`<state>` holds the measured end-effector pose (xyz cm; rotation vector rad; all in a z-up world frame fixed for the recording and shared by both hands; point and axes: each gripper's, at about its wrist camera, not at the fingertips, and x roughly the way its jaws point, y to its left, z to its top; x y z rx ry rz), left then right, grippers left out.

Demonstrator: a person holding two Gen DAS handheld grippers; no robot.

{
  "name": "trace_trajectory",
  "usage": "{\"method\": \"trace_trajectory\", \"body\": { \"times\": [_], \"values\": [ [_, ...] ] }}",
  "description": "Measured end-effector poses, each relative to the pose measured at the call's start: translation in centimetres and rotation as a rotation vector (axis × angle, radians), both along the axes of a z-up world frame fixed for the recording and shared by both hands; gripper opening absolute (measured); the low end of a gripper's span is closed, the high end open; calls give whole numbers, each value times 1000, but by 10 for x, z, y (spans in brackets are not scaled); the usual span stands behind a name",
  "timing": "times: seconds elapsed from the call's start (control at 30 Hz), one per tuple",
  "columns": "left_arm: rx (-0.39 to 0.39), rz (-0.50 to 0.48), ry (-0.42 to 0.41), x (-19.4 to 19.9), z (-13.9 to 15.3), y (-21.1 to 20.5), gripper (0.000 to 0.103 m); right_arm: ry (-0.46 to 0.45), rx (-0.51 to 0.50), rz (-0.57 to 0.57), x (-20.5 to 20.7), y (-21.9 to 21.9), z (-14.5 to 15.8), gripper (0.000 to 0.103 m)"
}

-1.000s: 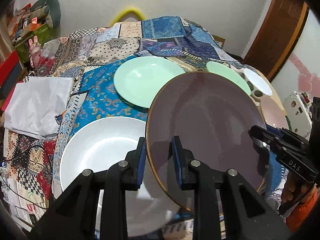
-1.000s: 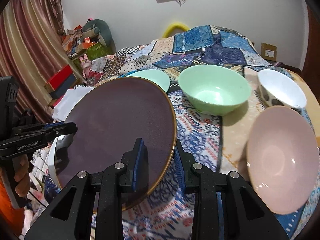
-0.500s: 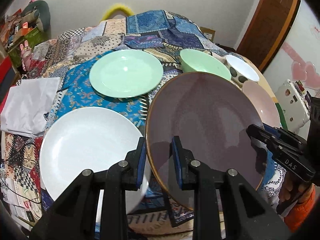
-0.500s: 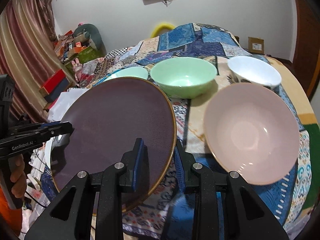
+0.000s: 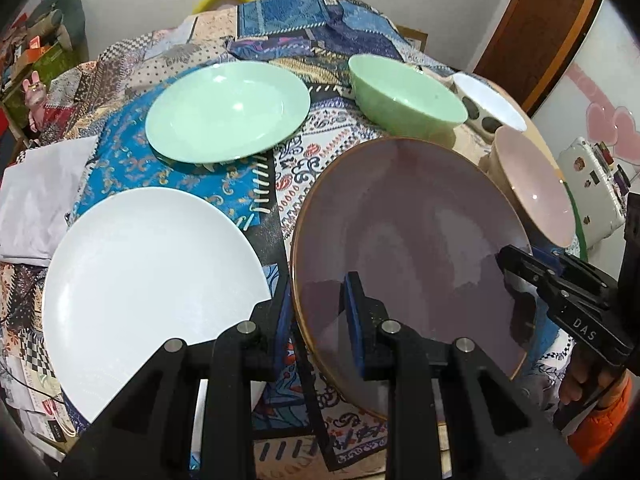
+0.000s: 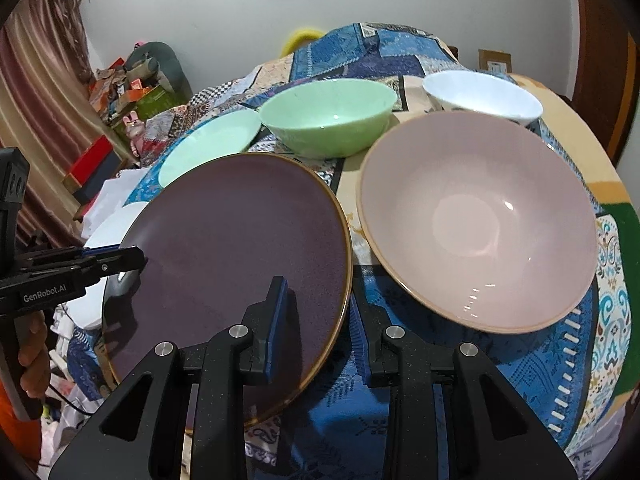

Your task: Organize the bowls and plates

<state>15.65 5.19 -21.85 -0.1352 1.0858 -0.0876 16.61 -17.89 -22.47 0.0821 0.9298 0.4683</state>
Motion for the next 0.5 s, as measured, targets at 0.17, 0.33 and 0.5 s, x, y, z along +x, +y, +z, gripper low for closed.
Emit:
{"method": "trace_trajectory", "body": {
  "times": [0.17,0.33,0.5],
  "values": [
    [1,1,25,9,-11,0,25,8,-9,-12,2,0,-6,27],
    [0,4,31,14,-15,0,25,7,-18,-8,1,0,-10,27],
    [-2,5,32,19,-18,0,25,-2,-24,-26,4,0,-10,27]
  ]
}}
